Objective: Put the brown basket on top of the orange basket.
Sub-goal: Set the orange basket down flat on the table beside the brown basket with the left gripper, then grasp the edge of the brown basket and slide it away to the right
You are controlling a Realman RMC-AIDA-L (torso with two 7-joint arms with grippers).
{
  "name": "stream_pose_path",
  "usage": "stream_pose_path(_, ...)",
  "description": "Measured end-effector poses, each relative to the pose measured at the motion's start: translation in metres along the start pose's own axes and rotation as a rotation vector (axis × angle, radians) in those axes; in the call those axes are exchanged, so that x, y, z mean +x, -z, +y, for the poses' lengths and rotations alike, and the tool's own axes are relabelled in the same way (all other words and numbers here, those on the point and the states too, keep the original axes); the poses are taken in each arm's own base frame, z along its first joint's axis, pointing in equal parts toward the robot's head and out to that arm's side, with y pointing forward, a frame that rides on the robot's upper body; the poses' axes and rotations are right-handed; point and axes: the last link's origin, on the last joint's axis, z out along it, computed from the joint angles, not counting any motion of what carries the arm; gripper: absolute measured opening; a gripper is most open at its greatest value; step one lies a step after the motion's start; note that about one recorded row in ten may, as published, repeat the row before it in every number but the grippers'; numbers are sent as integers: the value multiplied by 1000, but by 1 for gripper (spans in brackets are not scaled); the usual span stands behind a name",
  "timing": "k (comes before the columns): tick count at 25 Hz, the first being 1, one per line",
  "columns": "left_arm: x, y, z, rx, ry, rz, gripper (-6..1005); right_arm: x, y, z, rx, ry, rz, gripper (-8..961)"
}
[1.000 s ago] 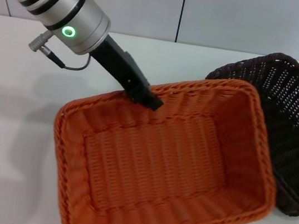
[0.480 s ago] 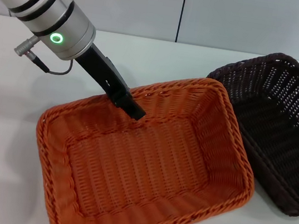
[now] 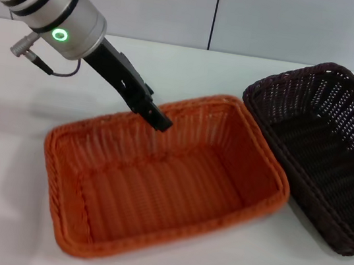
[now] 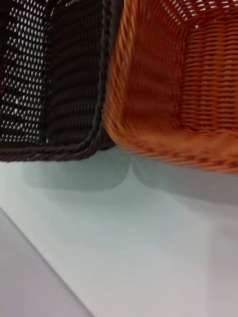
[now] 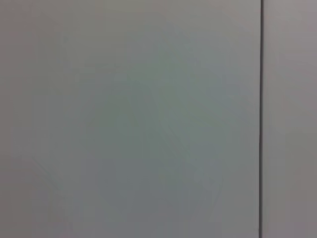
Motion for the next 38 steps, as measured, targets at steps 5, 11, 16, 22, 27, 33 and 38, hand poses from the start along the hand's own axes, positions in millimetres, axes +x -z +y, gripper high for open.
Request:
stream_pose_path(5, -2, 8, -7, 56, 0, 43, 818, 5, 0, 3, -13, -16, 34, 693)
stream_pose_path(11, -6, 19, -19, 157, -15, 178, 816, 10, 0, 0, -77, -66, 84, 693)
stream_pose_path(16, -14, 20, -33, 267, -47, 569, 815, -6, 11, -20, -291, -194, 62, 693)
stream_pose_path(22, -35, 12, -26, 362, -37, 941, 814, -56, 12, -47, -758, -155, 293, 693)
stream_pose_path(27, -46, 6, -20, 385, -18, 1111, 813, -92, 21, -60, -971, 19, 549, 692)
stream_pose_path(33, -53, -5, -21, 373, 62, 1178, 813, -111, 34, -59, -1090, 278, 774, 692)
stream_pose_path(38, -54, -10, -21, 360, 90, 1182, 813, -107, 42, -48, -1118, 428, 843, 692)
